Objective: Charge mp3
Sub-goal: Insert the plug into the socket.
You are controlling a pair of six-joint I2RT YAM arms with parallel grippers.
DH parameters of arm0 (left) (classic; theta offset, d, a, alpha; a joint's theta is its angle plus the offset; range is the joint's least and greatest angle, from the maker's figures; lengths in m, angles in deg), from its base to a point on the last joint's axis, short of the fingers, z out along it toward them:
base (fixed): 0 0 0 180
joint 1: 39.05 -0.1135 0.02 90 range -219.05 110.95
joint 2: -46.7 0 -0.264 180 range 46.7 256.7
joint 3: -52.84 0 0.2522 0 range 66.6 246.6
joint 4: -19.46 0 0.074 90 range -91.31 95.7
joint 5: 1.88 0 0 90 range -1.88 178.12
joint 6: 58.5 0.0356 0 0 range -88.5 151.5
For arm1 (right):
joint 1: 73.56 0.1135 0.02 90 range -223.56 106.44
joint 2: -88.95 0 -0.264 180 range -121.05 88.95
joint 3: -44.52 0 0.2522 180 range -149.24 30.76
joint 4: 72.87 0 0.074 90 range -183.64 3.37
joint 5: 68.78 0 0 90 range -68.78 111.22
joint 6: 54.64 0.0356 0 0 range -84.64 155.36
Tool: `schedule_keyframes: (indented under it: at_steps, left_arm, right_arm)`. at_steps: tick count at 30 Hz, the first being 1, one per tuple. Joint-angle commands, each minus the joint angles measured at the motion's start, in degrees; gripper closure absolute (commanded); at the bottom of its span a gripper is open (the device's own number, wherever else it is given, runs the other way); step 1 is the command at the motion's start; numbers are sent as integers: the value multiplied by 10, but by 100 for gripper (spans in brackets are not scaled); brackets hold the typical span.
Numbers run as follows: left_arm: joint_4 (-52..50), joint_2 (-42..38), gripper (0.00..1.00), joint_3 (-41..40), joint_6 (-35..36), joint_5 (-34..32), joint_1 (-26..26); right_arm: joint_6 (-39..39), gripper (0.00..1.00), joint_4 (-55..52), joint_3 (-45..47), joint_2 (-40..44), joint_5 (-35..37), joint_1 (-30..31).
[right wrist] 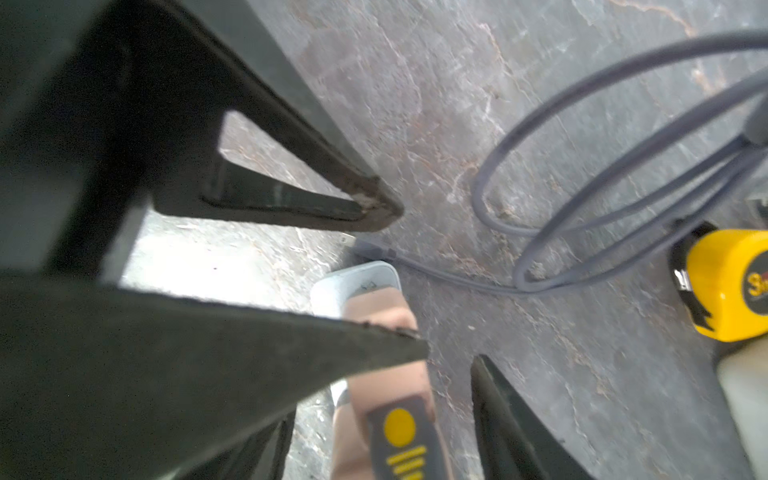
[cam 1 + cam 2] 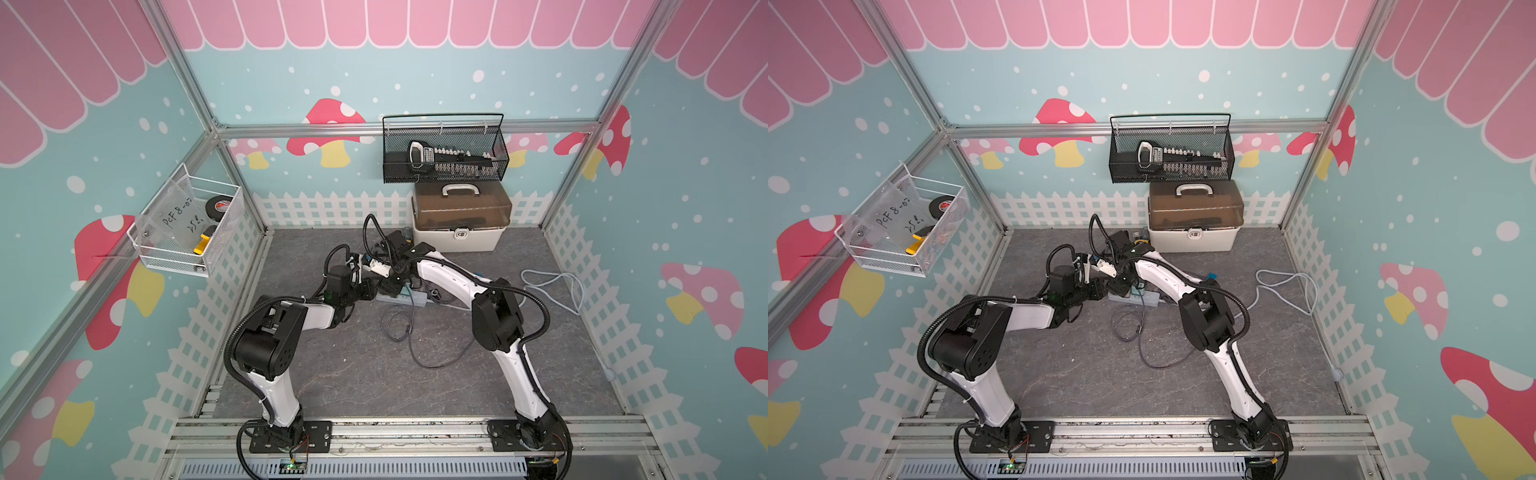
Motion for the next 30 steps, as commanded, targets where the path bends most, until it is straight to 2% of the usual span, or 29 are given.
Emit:
schedule_keyframes:
  at_steps: [1,11,15,23,30]
  left_arm:
    - [-67,3,60,-16,27,6,17]
    - [-88,13,60,4,36,7,20]
    - [-89,12,60,0,38,6,21]
    - [-91,8,60,-6,41,4,21]
    - [-98,7,60,-6,47,5,21]
  right_arm:
    - [4,30,-21,-14,12,43,-8]
    - [-66,29,-15,-3,53,-24,-8]
    - [-80,32,-19,1,57,-37,-8]
    - [-96,46,-75,-40,16,-75,-10]
    - [-95,64,-81,-84,-19,-76,-12]
